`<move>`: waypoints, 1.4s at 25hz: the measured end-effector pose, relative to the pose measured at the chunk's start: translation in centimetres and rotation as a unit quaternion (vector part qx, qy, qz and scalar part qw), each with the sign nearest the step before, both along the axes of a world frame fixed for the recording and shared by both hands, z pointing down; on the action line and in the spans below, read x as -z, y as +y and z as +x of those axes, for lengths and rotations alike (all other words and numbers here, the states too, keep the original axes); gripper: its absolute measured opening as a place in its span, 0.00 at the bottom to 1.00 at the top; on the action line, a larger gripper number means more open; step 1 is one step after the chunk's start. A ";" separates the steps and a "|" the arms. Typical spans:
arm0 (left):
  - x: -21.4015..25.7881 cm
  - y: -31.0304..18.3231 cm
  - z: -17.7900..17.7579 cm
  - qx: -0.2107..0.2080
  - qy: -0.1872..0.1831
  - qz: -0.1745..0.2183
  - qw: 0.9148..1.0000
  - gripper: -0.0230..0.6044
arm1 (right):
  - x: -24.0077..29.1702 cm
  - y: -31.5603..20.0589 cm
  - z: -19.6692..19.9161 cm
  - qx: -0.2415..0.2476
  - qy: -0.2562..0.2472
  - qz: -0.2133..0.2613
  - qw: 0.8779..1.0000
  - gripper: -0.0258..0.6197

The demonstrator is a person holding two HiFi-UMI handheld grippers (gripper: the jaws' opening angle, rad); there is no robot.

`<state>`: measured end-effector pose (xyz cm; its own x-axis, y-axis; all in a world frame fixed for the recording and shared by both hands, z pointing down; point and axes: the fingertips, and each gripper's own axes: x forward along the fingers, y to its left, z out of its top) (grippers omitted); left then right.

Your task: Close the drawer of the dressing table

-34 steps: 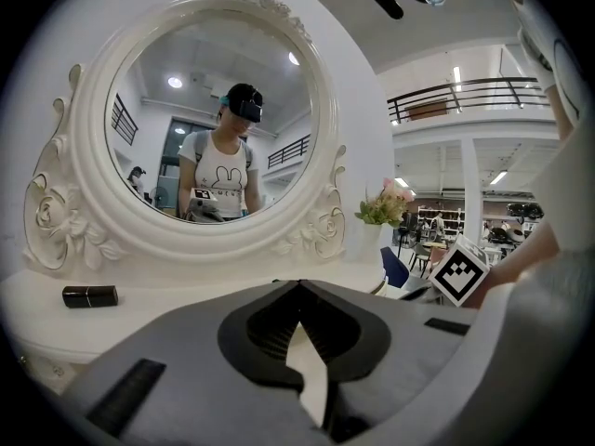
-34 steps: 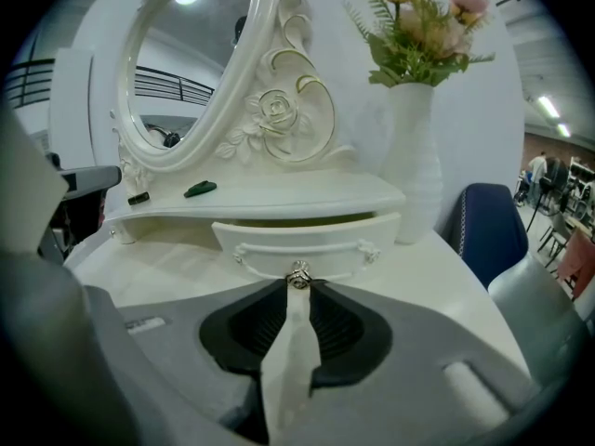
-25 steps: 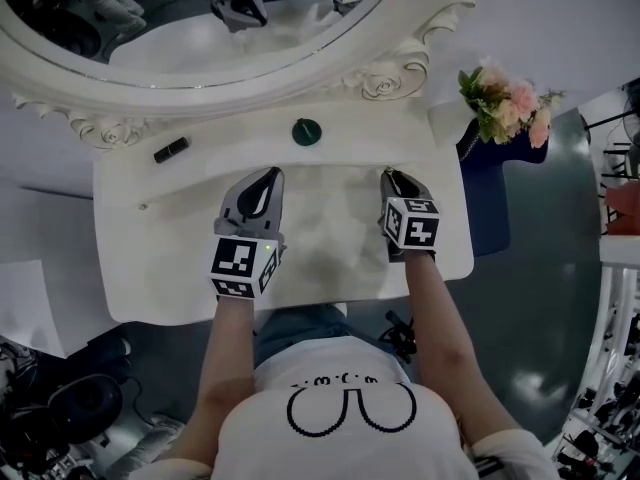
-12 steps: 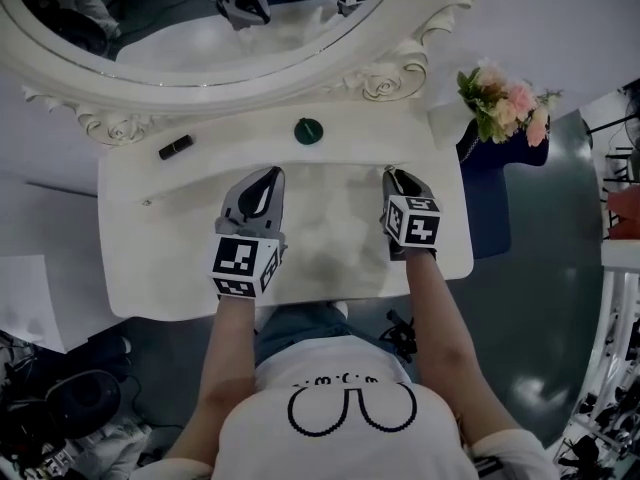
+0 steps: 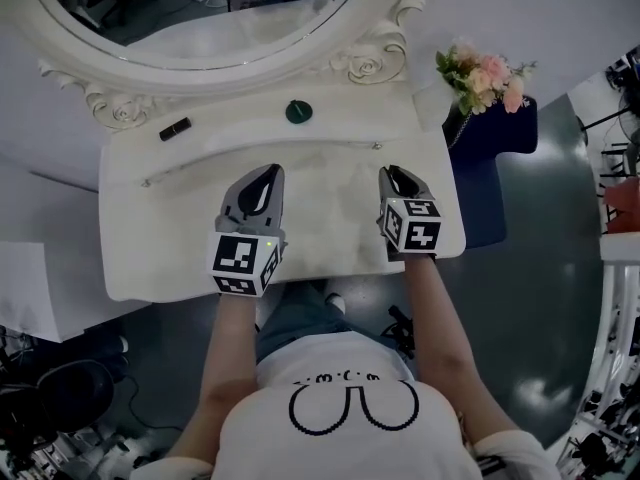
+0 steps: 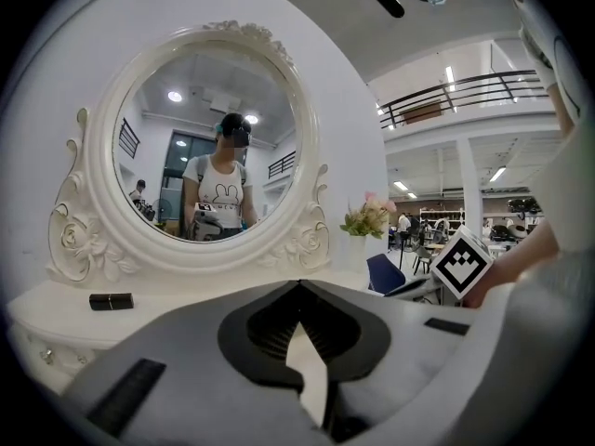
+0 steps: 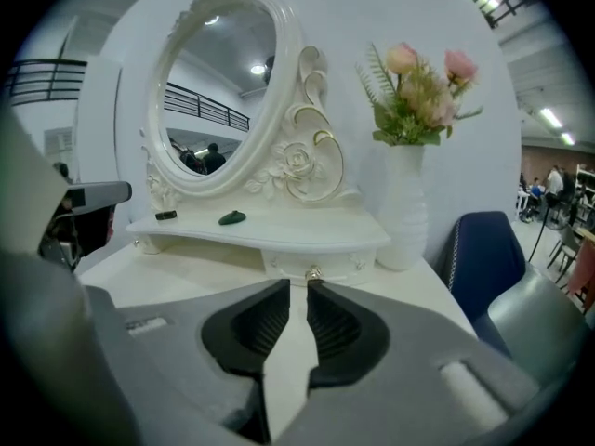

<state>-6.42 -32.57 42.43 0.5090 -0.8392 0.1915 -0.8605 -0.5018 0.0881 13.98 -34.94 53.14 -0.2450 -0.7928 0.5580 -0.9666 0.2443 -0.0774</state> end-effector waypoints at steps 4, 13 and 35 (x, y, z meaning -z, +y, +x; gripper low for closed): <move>1.3 2.4 0.9 -0.002 0.002 0.017 1.000 0.03 | 2.7 2.7 0.1 0.008 -0.004 0.035 0.999 0.05; 6.0 5.5 2.9 -0.009 0.000 0.074 0.997 0.03 | 11.0 8.2 0.5 0.037 0.001 0.131 0.991 0.04; 18.4 5.4 5.5 -0.024 0.004 0.218 0.976 0.03 | 27.9 11.6 4.7 0.028 0.056 0.324 0.944 0.04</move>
